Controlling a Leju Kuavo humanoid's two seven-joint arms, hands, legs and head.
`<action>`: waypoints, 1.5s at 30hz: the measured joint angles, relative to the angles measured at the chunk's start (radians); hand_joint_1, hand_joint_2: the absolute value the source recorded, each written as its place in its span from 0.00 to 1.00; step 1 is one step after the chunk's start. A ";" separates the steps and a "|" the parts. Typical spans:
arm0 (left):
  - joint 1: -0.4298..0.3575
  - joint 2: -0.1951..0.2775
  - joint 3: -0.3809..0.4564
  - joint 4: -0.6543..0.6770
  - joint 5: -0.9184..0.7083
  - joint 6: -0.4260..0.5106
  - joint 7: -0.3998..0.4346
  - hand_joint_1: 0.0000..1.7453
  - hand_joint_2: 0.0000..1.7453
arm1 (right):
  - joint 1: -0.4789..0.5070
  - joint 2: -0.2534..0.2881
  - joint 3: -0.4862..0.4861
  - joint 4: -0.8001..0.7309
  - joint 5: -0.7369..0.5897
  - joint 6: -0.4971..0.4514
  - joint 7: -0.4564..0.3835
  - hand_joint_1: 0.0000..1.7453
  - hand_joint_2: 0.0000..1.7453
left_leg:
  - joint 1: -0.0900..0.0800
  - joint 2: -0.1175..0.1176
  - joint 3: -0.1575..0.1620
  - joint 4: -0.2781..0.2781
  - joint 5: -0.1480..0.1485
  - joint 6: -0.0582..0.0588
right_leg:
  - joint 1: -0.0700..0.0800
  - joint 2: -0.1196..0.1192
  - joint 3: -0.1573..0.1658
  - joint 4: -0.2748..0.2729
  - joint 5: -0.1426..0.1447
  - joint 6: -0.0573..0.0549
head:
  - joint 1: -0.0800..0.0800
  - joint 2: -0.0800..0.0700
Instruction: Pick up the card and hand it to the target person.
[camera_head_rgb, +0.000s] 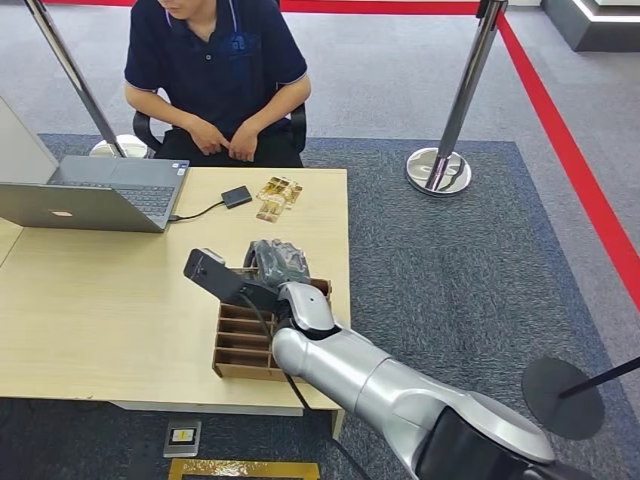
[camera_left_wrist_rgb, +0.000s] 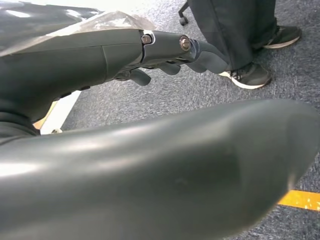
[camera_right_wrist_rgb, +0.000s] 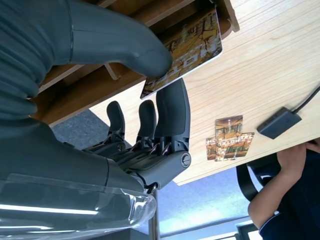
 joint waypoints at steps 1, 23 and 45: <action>0.000 0.000 0.000 0.000 0.000 0.000 0.000 0.00 0.00 | 0.000 0.000 0.000 -0.001 0.000 0.000 -0.001 0.66 1.00 | 0.000 0.000 0.000 0.000 0.000 0.000 | 0.000 0.000 0.000 0.000 0.000 0.000 | 0.000 0.000; 0.000 0.000 0.000 0.000 0.009 0.018 0.019 0.00 0.00 | -0.018 0.001 -0.015 -0.078 -0.082 -0.048 -0.070 1.00 1.00 | 0.000 0.000 0.000 0.000 0.001 0.000 | 0.000 0.000 0.000 0.000 0.001 0.000 | 0.000 0.000; 0.000 0.000 0.001 0.000 0.018 0.033 0.045 0.00 0.00 | -0.058 0.001 -0.051 -0.167 -0.105 -0.058 -0.106 1.00 1.00 | 0.000 0.000 0.000 0.000 0.003 -0.001 | 0.000 0.000 -0.001 0.000 0.003 -0.001 | 0.000 0.000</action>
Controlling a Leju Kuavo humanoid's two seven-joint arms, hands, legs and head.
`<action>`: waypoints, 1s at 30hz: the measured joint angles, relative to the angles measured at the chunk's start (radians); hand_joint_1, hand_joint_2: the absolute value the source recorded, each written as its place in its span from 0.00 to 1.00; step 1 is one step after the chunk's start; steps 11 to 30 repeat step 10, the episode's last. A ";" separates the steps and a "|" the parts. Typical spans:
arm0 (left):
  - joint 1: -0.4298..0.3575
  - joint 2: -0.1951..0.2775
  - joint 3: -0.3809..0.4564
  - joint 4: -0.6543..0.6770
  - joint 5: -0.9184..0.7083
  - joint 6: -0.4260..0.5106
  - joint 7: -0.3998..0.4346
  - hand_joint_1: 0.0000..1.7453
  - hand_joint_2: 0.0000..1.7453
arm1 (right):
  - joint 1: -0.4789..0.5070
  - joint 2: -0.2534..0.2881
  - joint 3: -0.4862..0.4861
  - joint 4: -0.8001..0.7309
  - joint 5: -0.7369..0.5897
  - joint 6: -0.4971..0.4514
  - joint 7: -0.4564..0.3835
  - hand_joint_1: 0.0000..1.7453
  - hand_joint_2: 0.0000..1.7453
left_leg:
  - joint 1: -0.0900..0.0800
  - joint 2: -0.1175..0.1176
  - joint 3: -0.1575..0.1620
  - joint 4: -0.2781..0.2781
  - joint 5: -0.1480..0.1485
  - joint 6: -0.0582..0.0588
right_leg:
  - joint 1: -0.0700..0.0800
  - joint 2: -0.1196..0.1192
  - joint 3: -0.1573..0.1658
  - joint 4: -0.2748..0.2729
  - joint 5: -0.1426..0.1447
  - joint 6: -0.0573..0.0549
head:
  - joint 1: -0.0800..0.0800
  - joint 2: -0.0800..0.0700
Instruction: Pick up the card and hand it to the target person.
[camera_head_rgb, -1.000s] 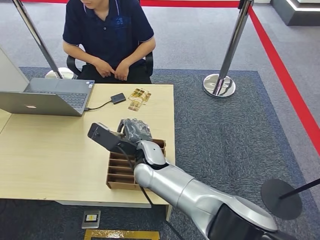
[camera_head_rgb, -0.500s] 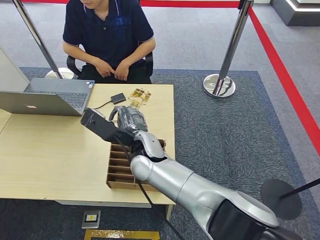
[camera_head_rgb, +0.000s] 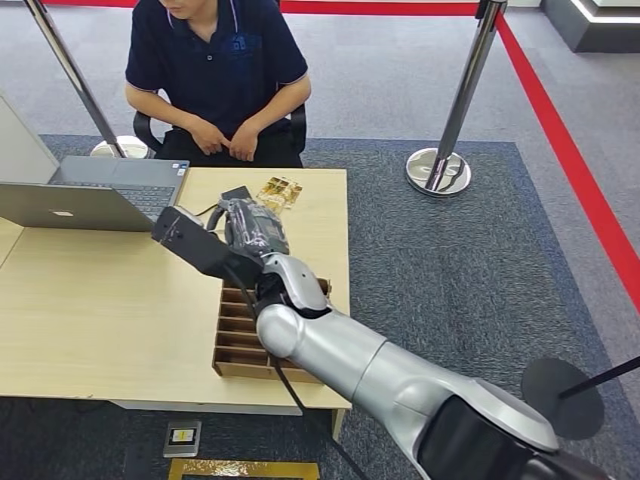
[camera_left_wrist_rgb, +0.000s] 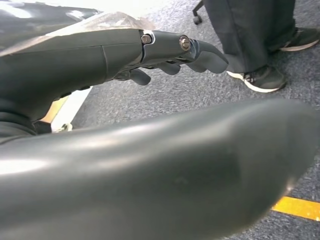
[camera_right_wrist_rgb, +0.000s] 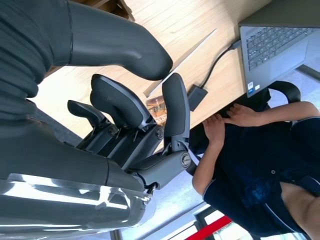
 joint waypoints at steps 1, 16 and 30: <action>0.000 0.000 0.000 0.000 0.002 0.001 0.002 0.00 0.00 | -0.001 0.000 -0.001 -0.004 -0.002 0.003 0.001 1.00 1.00 | 0.000 0.000 0.000 0.000 0.000 0.000 | 0.000 0.000 0.000 0.000 0.000 0.000 | 0.000 0.000; 0.000 -0.001 0.000 0.000 0.000 0.020 0.014 0.00 0.00 | -0.048 -0.002 -0.003 0.027 0.051 -0.048 0.012 1.00 1.00 | 0.000 0.000 0.000 0.000 0.001 0.000 | 0.000 0.000 0.000 0.000 0.001 0.000 | 0.000 0.000; 0.000 -0.001 0.000 0.000 0.000 0.020 0.014 0.00 0.00 | -0.048 -0.002 -0.003 0.027 0.051 -0.048 0.012 1.00 1.00 | 0.000 0.000 0.000 0.000 0.001 0.000 | 0.000 0.000 0.000 0.000 0.001 0.000 | 0.000 0.000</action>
